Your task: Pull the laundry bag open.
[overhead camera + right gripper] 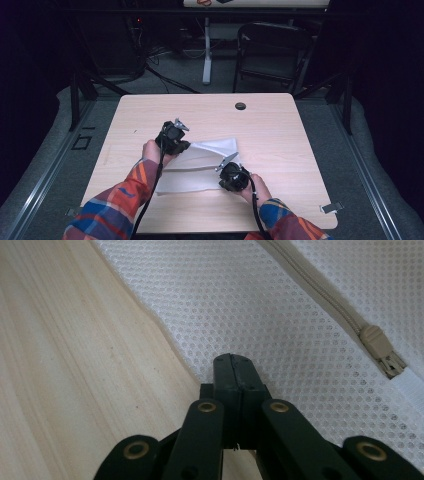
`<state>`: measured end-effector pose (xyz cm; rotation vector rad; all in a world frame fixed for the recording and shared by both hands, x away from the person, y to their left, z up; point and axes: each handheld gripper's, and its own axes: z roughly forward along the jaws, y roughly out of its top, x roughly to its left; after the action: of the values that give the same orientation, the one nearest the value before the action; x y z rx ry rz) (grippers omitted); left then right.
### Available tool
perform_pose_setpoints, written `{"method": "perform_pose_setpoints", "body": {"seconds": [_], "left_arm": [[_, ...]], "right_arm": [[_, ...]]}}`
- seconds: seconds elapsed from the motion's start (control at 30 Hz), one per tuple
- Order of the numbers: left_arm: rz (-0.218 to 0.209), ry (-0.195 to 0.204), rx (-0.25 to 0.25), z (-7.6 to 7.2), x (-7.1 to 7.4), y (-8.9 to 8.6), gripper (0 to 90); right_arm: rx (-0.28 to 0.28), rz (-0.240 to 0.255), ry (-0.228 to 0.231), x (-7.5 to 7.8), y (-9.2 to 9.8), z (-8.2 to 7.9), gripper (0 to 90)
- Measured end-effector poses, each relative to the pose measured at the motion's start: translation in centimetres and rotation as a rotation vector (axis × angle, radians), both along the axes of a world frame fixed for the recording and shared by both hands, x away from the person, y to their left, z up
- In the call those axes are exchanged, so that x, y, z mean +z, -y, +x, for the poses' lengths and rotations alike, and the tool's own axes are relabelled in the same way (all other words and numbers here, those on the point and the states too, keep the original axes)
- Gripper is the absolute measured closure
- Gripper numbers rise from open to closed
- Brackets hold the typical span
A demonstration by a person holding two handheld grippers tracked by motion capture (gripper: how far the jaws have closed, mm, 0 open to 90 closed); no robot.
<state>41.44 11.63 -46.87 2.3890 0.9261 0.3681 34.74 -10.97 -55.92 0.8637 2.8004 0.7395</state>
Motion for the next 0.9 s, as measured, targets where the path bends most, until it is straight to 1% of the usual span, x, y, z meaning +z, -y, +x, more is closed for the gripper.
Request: {"method": "perform_pose_setpoints", "body": {"seconds": [0.13, 0.17, 0.3, 0.37, 0.43, 0.47, 0.5, 0.57, 0.6, 0.63, 0.67, 0.7, 0.9], "left_arm": [[0.008, 0.015, 0.011, 0.6, 0.6, -0.1, 88.8], [0.009, 0.012, 0.01, 0.8, 0.7, -0.1, 88.8], [0.003, 0.021, 0.021, 1.7, 1.2, -0.1, 88.8], [-0.004, 0.025, 0.027, 2.2, 1.5, -0.1, 88.7], [-0.001, 0.03, 0.029, 2.6, 1.8, 0.1, 88.8], [0.004, 0.036, 0.031, 2.8, 1.9, 0.2, 88.7], [0.005, 0.036, 0.031, 3.0, 2.1, 0.3, 88.8], [0.007, 0.051, 0.038, 3.3, 2.4, 0.5, 88.7], [0.008, 0.051, 0.041, 3.4, 2.5, 0.6, 88.8], [0.009, 0.054, 0.042, 3.5, 2.6, 0.6, 88.7], [0.006, 0.058, 0.044, 3.7, 2.7, 0.7, 88.7], [0.009, 0.063, 0.047, 3.8, 2.9, 0.8, 88.8], [0.014, 0.088, 0.054, 4.5, 3.4, 1.3, 88.7]], "right_arm": [[0.002, -0.005, 0.0, 0.0, 0.0, 0.0, 90.0], [0.0, -0.003, -0.002, 0.0, 0.0, 0.0, 90.0], [-0.002, -0.004, -0.011, 0.1, 0.0, 0.1, 90.0], [-0.004, 0.005, -0.014, 0.0, -0.1, 0.1, 90.0], [-0.006, 0.007, -0.013, 0.0, -0.1, 0.1, 90.0], [-0.024, 0.026, -0.017, -0.1, -0.1, -0.1, 90.0], [-0.021, 0.028, -0.018, -0.1, -0.1, -0.1, 90.0], [-0.015, 0.027, -0.027, -0.1, -0.1, -0.1, 90.0], [0.003, 0.001, -0.037, 0.1, 0.0, 0.0, 90.0], [0.003, -0.001, -0.044, 0.2, 0.0, -0.1, 90.0], [0.0, -0.018, -0.045, 0.3, 0.0, -0.1, 90.0], [-0.019, 0.015, -0.048, 0.1, -0.1, -0.3, 90.0], [0.008, 0.008, -0.07, 0.1, -0.3, -0.9, 90.0]]}}
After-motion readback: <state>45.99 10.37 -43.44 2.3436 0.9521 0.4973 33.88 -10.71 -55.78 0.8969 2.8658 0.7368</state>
